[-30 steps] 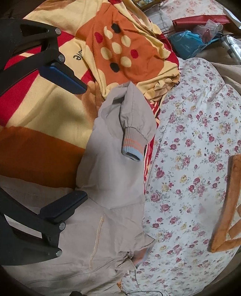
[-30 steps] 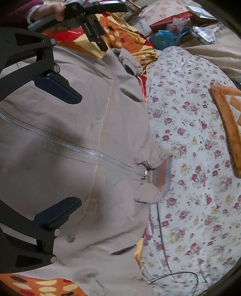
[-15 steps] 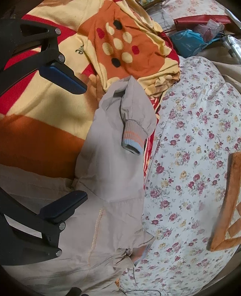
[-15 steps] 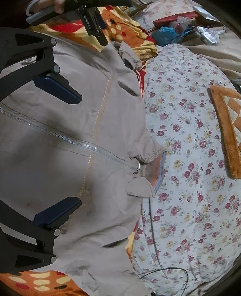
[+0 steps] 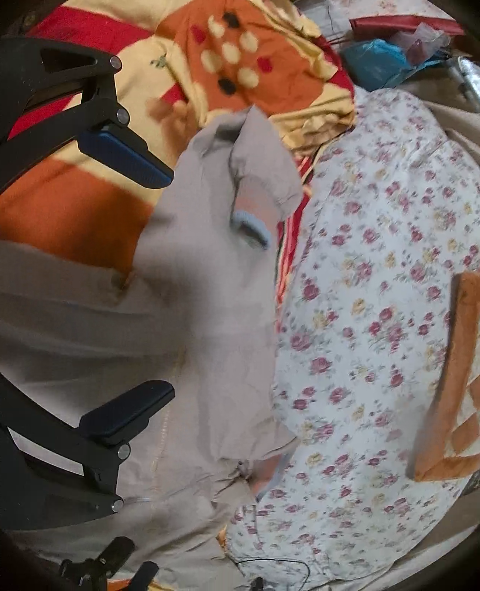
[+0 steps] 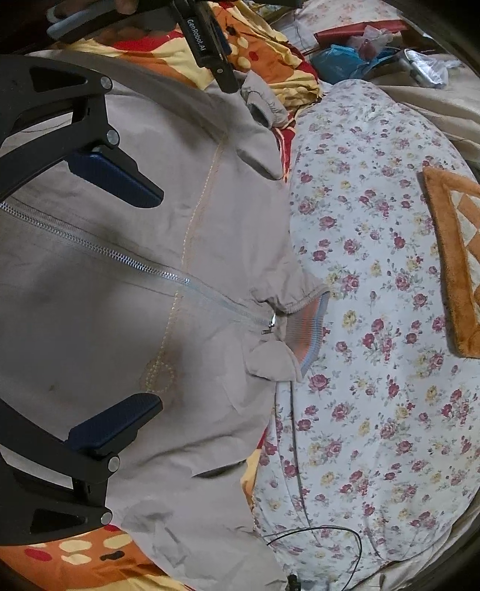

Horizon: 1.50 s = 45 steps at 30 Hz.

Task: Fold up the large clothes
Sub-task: 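Lower the left tool toward the striped cuff of a jacket sleeve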

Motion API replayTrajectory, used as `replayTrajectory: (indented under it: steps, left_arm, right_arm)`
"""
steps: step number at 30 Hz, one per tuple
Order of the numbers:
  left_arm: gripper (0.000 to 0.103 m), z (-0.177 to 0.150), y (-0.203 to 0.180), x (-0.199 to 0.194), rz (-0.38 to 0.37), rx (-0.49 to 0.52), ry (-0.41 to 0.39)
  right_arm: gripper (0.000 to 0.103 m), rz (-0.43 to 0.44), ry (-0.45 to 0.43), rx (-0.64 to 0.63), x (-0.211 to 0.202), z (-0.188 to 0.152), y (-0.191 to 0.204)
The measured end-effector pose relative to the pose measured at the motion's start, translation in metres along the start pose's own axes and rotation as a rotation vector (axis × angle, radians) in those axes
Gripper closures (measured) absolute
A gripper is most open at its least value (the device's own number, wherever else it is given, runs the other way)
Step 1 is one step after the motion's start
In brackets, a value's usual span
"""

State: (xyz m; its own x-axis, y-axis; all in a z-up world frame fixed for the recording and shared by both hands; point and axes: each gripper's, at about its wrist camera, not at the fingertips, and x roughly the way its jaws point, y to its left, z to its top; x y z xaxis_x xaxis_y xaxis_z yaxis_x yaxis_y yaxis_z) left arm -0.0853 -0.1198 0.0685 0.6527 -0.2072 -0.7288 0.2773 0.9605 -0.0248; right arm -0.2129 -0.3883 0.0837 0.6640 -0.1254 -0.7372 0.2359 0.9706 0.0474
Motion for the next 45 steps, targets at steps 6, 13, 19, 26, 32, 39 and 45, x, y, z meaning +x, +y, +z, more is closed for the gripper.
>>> replayTrajectory:
  steps: [6,13,19,26,32,39,45]
  left_arm:
    - [0.0,-0.007,-0.002,0.014,0.024,0.043,0.029]
    - [0.0,-0.005,0.002,0.013,0.028,0.026,0.018]
    - [0.0,-0.006,0.0,0.012,0.03,0.038,0.015]
    - [0.0,-0.007,0.0,0.014,0.036,0.043,0.02]
    - [0.0,-0.002,0.006,0.013,0.032,0.037,0.033]
    - [0.0,0.031,0.065,0.016,0.137,0.009,0.064]
    - [0.0,0.047,0.084,0.056,0.11,0.028,0.123]
  right_arm:
    - [0.003,-0.021,0.008,-0.055,0.006,-0.004,0.008]
    - [0.005,-0.027,-0.009,-0.089,0.008,-0.007,0.017]
    - [0.004,0.036,-0.006,-0.012,0.009,-0.007,0.005]
    - [0.004,0.03,0.01,0.011,0.011,-0.009,0.003]
    - [0.004,0.027,0.038,0.014,0.015,-0.011,0.003]
    - [0.004,0.064,0.073,0.045,0.015,-0.012,-0.002]
    - [0.004,0.113,0.085,0.099,0.014,-0.01,-0.009]
